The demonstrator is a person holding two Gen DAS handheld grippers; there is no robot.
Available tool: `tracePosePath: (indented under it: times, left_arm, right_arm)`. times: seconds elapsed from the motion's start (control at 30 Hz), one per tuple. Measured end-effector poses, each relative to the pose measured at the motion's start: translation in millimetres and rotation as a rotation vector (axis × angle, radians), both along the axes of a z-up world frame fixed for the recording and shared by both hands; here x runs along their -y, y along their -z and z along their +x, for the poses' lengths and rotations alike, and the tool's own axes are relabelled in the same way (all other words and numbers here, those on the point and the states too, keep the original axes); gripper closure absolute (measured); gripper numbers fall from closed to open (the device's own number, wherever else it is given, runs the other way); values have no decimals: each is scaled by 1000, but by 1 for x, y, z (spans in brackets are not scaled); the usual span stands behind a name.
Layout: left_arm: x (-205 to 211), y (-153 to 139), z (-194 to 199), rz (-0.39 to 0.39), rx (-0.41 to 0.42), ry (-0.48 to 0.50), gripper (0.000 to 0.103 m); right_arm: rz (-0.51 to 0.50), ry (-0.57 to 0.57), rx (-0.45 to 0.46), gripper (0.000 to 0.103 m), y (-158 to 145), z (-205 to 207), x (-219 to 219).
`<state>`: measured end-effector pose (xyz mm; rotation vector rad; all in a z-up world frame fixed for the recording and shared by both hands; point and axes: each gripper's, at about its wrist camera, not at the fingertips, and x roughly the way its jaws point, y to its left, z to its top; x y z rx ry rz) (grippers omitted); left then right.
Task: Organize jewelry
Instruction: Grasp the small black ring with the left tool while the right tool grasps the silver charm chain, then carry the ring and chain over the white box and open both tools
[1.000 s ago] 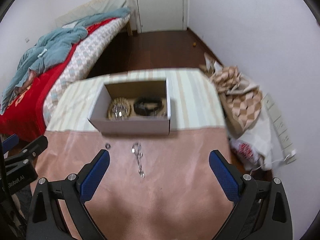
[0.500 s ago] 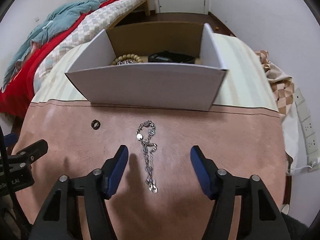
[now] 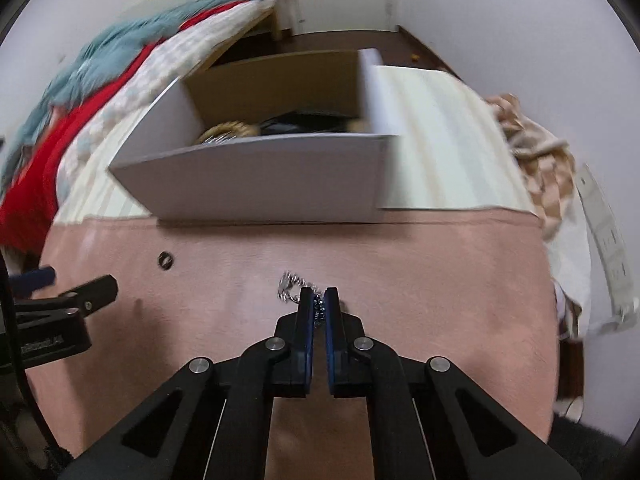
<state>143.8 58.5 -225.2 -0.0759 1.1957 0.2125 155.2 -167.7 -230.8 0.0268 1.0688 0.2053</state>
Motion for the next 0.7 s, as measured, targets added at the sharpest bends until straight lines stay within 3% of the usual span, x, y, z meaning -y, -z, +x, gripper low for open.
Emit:
tracePosePath:
  times: [0.17,0.23,0.3,0.33,0.4,0.5,0.7]
  left_arm:
    - [23,6,14,-26,2,43,3]
    - [30,11,19,-36,-5,64,15]
    - [36,15,22,-52,-12,86,38]
    - [38,13,22,-59,5,95,42]
    - [43,12,24,-48,20,117,67]
    - [48,11,25,-51,33,142,92]
    - [50,9,22,-49,49,154,93]
  right_arm:
    - [26,90,15,98,-13,-4,36]
    - [21,100,18,98,-14,-4,40]
    - [16,102,21,98,-14,-3,41]
    - [14,101,22,98,-14,-3,41]
    - [22,102,21,98,-14,-5,43]
    - [24,95,24,98,-14,-8,41]
    - [23,89,36,98,-19,-11,39]
